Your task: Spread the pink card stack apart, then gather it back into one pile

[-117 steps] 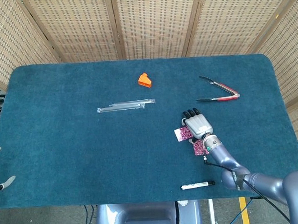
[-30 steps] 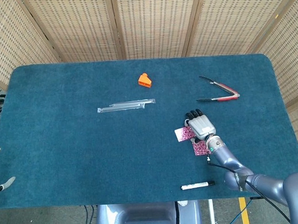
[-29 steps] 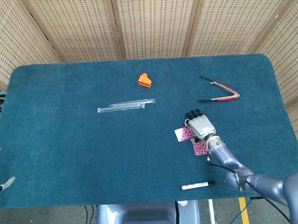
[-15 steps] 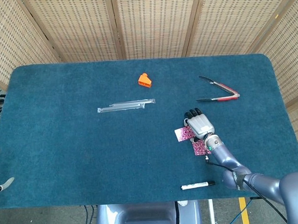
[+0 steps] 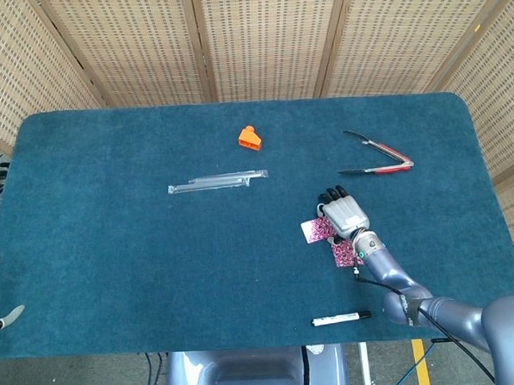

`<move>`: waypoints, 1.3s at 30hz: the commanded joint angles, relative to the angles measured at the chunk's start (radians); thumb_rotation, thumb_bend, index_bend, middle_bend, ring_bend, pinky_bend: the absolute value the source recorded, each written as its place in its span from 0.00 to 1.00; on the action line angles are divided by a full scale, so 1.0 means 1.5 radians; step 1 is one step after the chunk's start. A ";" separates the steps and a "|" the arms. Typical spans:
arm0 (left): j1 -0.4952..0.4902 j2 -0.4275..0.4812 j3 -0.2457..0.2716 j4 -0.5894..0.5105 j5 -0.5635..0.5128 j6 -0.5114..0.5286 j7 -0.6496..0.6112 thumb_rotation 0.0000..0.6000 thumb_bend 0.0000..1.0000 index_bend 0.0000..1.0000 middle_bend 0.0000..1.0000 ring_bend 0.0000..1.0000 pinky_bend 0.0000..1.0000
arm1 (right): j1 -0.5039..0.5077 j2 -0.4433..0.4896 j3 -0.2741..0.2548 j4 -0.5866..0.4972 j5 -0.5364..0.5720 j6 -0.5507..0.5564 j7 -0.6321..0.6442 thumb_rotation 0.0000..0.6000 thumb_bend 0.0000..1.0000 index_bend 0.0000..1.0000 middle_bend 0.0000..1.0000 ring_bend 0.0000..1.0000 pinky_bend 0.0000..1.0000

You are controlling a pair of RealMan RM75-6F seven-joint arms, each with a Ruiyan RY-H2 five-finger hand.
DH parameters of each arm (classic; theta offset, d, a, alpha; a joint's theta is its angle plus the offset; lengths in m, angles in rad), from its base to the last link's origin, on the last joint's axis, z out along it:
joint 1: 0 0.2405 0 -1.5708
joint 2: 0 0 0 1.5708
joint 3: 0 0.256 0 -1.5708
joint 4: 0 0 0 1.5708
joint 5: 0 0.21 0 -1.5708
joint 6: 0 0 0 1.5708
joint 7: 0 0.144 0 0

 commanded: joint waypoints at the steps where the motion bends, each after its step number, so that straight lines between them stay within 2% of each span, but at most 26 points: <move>1: 0.000 0.000 0.000 0.000 0.000 0.000 0.000 0.72 0.10 0.17 0.00 0.00 0.00 | 0.000 0.001 0.000 -0.003 0.000 0.001 0.000 1.00 0.37 0.54 0.17 0.00 0.00; 17: 0.003 -0.002 0.000 0.006 0.000 0.002 -0.006 0.72 0.10 0.17 0.00 0.00 0.00 | 0.000 0.005 0.003 -0.014 0.000 0.004 -0.003 1.00 0.41 0.56 0.17 0.00 0.00; 30: 0.004 -0.002 0.000 0.010 -0.001 0.002 -0.010 0.72 0.10 0.17 0.00 0.00 0.00 | 0.001 0.005 0.006 -0.019 0.002 0.004 -0.002 1.00 0.41 0.56 0.17 0.00 0.00; 39: 0.003 -0.003 0.000 0.011 -0.001 0.001 -0.011 0.71 0.10 0.17 0.00 0.00 0.00 | -0.001 0.030 0.013 -0.051 0.000 0.015 0.002 1.00 0.41 0.56 0.17 0.00 0.00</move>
